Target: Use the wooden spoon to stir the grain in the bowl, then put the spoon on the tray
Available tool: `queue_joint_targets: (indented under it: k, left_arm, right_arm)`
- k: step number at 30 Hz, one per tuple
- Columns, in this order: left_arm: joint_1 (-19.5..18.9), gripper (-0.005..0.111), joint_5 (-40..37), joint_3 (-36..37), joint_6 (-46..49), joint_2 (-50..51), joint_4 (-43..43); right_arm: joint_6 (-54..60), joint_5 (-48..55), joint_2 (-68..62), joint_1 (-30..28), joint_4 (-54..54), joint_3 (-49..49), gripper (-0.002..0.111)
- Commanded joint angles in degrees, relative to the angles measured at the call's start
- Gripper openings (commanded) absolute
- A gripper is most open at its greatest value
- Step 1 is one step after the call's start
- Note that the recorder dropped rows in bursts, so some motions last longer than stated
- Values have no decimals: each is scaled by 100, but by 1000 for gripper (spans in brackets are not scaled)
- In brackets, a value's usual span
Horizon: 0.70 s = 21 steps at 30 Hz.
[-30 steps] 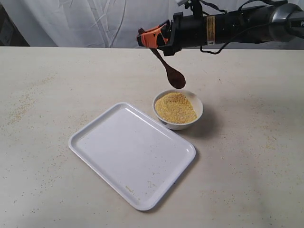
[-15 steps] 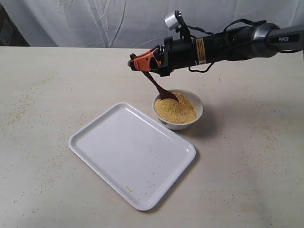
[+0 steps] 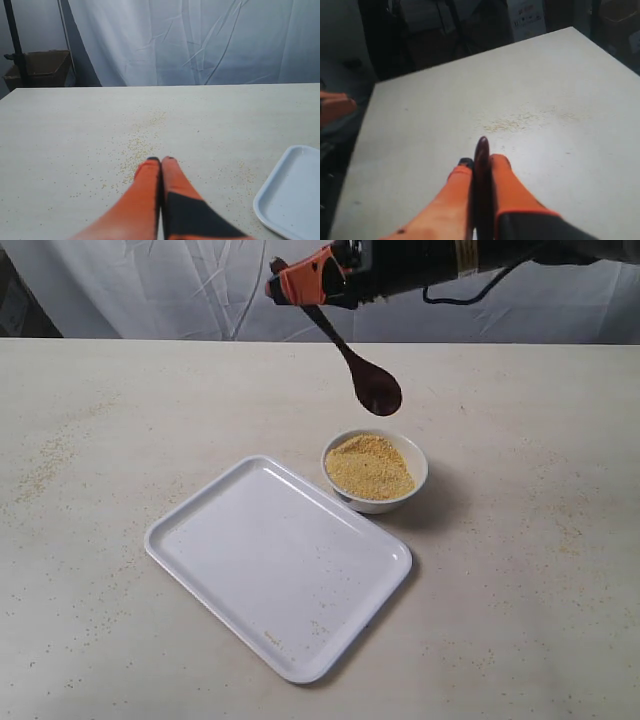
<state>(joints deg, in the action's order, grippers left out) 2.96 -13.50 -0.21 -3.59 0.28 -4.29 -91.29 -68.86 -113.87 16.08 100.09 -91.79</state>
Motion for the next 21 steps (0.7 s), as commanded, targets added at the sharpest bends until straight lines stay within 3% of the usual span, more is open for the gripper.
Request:
queue_joint_targets:
  k: [1, 5, 12, 21]
  left_arm:
    - [-4, 0, 27, 21, -19, -28, 16]
    - [-4, 0, 27, 21, -19, -28, 16]
    - [-4, 0, 27, 21, -19, -28, 16]
    - [-4, 0, 27, 21, -19, -28, 16]
  right_arm:
    - [-1405, -30, 134, 325, -15, 26, -1]
    - [-2386, 260, -83, 944, -15, 102, -1]
    - [-2558, 1180, -856, 2149, -15, 156, -1]
    - [-2213, 2012, -1857, 2464, -15, 156, -1]
